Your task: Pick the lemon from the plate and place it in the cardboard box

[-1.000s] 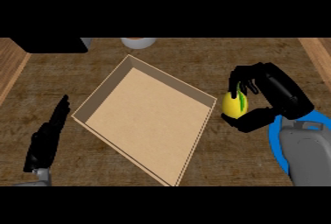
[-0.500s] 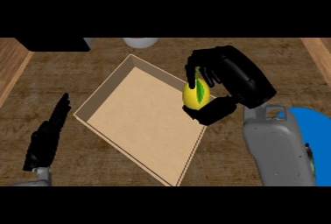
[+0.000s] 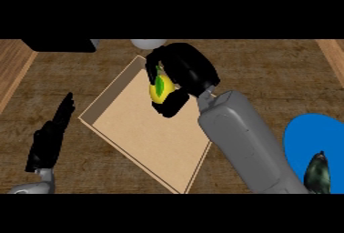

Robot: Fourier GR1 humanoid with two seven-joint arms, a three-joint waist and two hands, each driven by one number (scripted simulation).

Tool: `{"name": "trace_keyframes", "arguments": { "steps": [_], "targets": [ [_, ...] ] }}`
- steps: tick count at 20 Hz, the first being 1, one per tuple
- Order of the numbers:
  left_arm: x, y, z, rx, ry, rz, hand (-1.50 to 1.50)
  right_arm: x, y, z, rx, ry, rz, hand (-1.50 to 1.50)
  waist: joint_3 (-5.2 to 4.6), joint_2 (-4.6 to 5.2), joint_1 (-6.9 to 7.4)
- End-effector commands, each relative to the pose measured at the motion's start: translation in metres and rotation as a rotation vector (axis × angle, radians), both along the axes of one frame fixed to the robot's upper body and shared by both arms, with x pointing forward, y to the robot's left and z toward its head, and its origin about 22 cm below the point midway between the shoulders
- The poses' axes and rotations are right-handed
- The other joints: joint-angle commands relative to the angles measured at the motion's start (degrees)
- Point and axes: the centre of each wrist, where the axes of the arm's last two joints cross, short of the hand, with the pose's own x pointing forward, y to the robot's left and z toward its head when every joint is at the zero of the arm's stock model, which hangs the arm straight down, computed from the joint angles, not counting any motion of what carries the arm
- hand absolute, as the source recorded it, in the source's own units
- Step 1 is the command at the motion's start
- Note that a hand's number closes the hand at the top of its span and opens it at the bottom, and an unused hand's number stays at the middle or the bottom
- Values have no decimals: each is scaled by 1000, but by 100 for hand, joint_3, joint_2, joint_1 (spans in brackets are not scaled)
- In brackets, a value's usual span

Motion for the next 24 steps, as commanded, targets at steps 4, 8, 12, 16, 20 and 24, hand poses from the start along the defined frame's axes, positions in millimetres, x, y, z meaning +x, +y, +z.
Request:
{"name": "trace_keyframes", "arguments": {
  "steps": [4,8,12,16,20,24],
  "targets": [
    [6,-6,-12,18,12,-7,0,4,36,-54,-102,60,-16,150,0,5,4],
    [11,-18,-5,-3,11,-38,0,32,44,-45,-103,166,-112,-150,-1,38,151],
    [1,-15,-1,7,-16,-43,0,18,53,-78,-59,163,-125,-150,0,38,258],
    [4,-11,5,18,-15,-55,0,37,34,-90,64,182,-117,-150,3,68,241],
    [4,-17,-7,0,-3,-59,0,33,38,-69,328,155,-193,-150,3,71,239],
    [-4,-1,-10,-10,-1,-24,0,45,22,-62,530,184,-237,-150,4,43,112]
  ]
}}
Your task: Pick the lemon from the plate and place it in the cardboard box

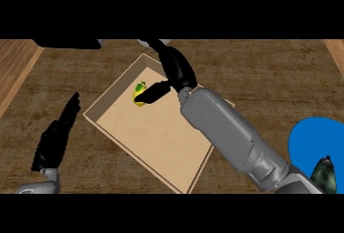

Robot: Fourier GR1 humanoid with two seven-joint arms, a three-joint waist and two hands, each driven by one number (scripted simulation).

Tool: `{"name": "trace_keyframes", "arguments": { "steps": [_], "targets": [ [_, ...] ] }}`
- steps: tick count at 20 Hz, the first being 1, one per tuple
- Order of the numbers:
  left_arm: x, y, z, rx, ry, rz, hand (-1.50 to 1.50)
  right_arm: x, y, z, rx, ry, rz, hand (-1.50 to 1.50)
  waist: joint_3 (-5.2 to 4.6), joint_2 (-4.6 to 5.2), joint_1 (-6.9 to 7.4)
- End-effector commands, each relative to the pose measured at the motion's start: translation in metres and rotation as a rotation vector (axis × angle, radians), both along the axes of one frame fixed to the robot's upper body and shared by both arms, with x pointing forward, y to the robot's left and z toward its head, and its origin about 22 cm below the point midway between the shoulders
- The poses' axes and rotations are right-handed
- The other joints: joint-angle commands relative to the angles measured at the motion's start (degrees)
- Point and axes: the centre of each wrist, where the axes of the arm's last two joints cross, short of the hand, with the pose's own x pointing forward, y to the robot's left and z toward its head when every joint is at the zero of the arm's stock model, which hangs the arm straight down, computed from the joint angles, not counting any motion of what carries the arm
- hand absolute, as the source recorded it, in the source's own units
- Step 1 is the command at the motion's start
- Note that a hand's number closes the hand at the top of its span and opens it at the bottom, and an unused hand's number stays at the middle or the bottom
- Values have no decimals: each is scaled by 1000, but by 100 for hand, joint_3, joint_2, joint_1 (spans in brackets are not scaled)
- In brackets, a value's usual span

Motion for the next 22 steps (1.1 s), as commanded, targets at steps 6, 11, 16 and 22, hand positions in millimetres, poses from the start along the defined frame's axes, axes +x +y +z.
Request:
{"name": "trace_keyframes", "arguments": {
  "steps": [6,11,16,22],
  "targets": [
    [-12,6,-4,14,3,30,0,39,-76,25,386,-6,-120,-150,4,-36,-190],
    [-10,10,-10,14,10,34,0,53,-133,14,413,28,-274,-150,-1,-44,-239],
    [-14,-1,3,-3,1,36,0,54,-243,16,482,-17,-298,-150,7,-31,-212],
    [-9,5,11,-2,1,17,0,52,-304,23,437,-26,-235,-150,5,-22,-156]
  ]
}}
